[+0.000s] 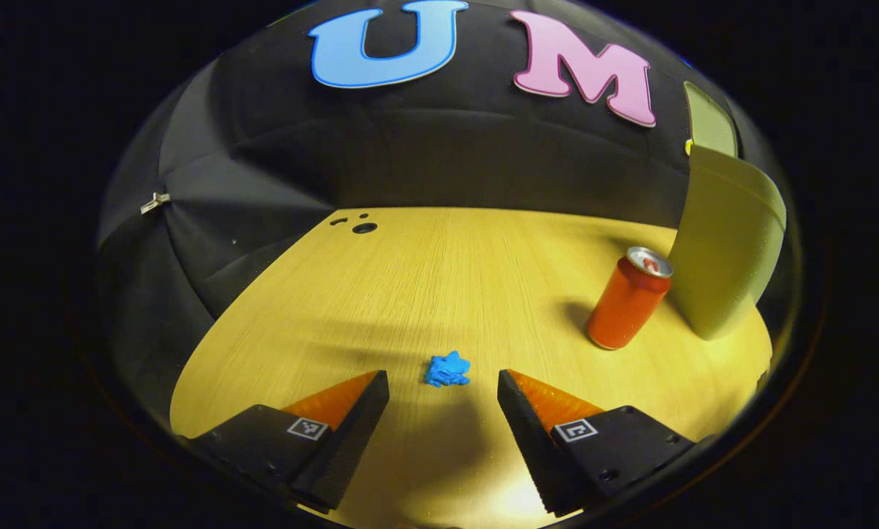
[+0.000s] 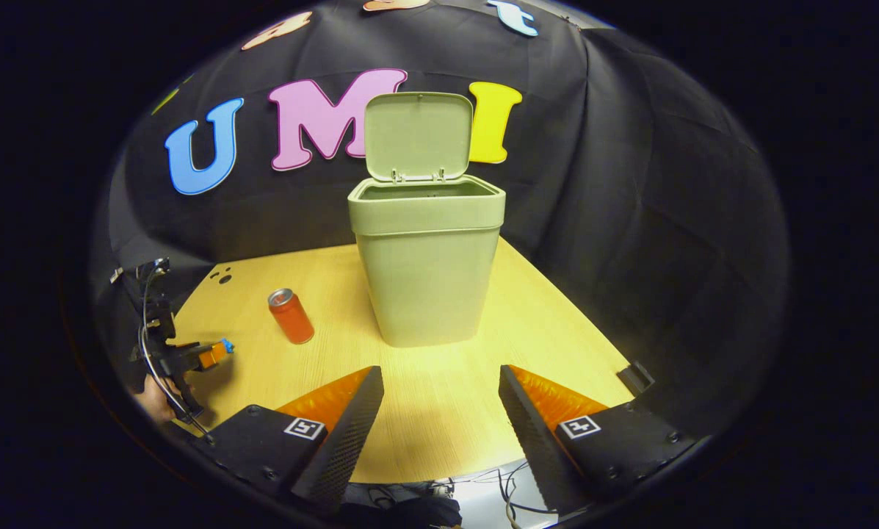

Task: Press the lid of the desktop garbage bin to open it, pick up the crumpled paper on the desktop and throw it into the bin, then pick up the pop can on the desktop and drop it into the bin, and finally close the garbage bin lid.

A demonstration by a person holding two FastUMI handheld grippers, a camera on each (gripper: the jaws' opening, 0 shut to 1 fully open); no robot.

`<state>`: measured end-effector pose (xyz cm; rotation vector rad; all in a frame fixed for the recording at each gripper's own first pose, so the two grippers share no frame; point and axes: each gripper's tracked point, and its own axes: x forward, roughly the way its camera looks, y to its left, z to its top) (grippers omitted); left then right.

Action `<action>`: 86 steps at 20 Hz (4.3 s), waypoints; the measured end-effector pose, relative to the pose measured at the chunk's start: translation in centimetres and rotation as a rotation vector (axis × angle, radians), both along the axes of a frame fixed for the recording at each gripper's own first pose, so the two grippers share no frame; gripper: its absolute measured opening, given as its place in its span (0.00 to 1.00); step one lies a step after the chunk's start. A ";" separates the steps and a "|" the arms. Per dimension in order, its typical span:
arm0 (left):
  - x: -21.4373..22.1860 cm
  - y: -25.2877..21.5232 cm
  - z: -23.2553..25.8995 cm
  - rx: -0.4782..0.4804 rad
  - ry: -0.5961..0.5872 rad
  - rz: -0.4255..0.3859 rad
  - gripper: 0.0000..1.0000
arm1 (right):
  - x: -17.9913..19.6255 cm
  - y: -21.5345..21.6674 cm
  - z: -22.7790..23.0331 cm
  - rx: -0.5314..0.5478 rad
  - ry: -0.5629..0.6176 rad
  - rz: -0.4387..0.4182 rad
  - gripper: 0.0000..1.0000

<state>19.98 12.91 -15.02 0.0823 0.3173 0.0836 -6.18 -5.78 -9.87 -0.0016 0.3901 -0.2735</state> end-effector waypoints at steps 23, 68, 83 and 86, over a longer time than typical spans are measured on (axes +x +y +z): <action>4.3 -1.3 -3.1 0.055 0.084 -0.097 0.42 | -1.8 0.5 -3.3 0.076 0.073 -0.037 0.99; -1.5 -45.6 25.3 0.004 -0.296 -0.731 0.36 | 11.6 -5.8 -3.3 0.147 0.058 0.398 0.99; -2.1 -35.9 25.9 -0.048 -0.386 -0.460 0.97 | 10.6 -2.8 -5.1 0.134 0.126 0.504 0.99; -2.9 -29.7 24.8 -0.068 -0.378 -0.335 0.96 | 10.1 -1.0 -5.7 0.133 0.147 0.526 0.99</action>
